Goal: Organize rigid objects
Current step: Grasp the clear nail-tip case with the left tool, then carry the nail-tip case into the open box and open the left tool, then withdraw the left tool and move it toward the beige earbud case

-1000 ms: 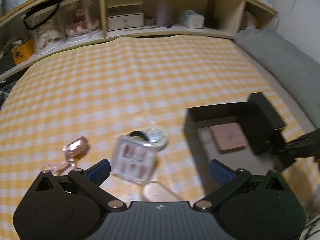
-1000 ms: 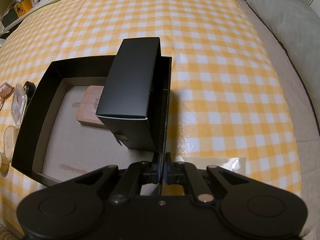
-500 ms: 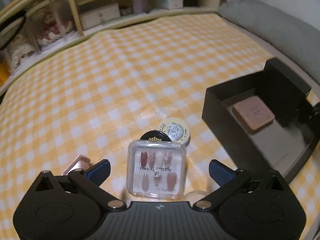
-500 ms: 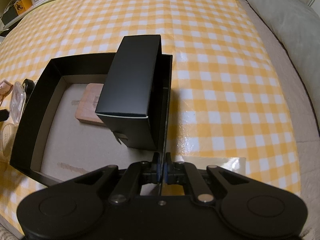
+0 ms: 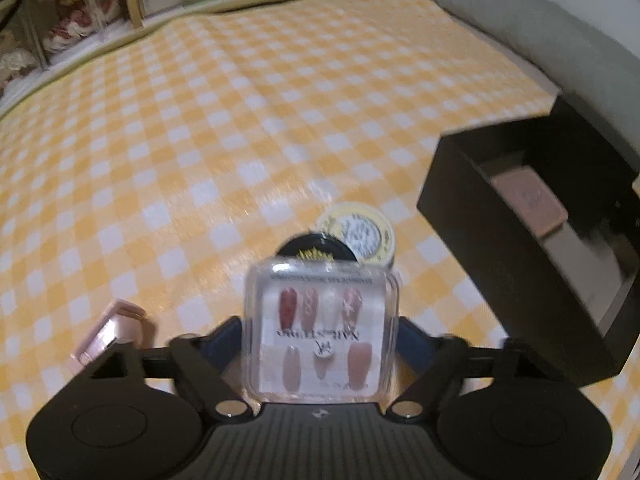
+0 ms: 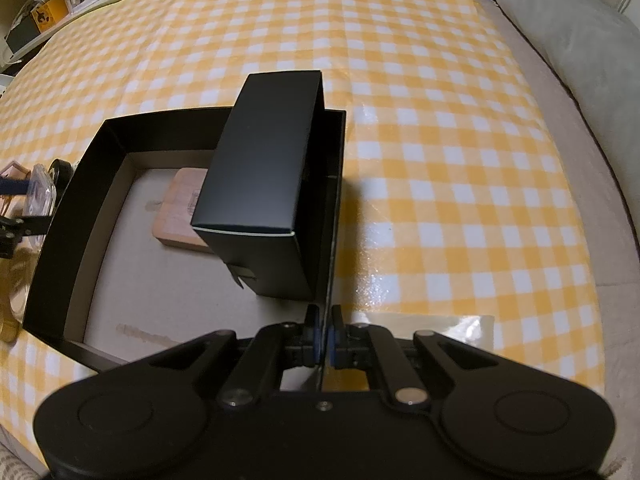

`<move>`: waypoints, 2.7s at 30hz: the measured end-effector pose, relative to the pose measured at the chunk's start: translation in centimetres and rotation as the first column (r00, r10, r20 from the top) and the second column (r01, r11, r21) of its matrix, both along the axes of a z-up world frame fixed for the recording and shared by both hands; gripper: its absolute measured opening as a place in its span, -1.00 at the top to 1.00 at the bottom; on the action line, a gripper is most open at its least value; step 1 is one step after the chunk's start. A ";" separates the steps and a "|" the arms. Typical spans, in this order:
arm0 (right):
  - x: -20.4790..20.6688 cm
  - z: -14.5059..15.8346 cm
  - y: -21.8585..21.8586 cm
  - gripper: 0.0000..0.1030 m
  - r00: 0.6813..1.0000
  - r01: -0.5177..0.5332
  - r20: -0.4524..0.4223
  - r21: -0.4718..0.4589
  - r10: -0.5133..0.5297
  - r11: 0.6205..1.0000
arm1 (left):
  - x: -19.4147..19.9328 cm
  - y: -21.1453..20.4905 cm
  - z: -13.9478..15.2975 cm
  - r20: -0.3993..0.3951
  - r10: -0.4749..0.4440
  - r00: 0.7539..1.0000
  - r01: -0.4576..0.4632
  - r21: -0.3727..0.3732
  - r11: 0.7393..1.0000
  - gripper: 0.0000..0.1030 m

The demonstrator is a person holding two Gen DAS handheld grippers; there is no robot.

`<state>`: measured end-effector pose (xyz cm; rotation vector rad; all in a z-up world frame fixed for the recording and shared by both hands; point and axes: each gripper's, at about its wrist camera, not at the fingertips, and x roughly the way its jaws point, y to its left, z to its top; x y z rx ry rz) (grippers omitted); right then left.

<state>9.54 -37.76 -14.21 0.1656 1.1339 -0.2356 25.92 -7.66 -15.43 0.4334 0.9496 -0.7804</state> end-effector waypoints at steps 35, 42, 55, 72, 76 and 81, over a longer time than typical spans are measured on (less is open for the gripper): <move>0.0 0.0 -0.1 0.90 1.000 -0.002 -0.001 -0.005 0.002 1.000 | -8.1 -7.6 8.0 -0.341 0.133 0.931 -0.245 -0.311 0.918 -0.47; 0.1 -0.1 0.1 0.90 1.000 -0.003 -0.001 -0.006 0.003 1.000 | -8.2 -10.6 5.6 -0.460 0.161 0.873 -0.317 -0.286 0.904 -0.47; 0.1 -0.1 0.1 0.90 1.000 -0.003 -0.001 -0.008 0.003 1.000 | -8.8 -12.4 3.6 -0.499 0.167 0.851 -0.327 -0.253 0.910 -0.71; 0.1 -0.1 0.0 0.90 1.000 -0.001 -0.002 -0.005 0.001 1.000 | -8.6 -10.7 4.6 -0.500 0.202 0.842 -0.354 -0.230 0.906 -0.76; 0.1 -0.1 0.0 0.90 1.000 -0.001 -0.002 -0.005 0.001 1.000 | -8.5 -10.0 5.8 -0.481 0.202 0.853 -0.353 -0.248 0.902 -0.76; 0.1 -0.1 0.1 0.90 1.000 -0.001 -0.001 -0.005 0.001 1.000 | -8.9 -9.8 7.2 -0.445 0.191 0.875 -0.319 -0.233 0.919 -0.76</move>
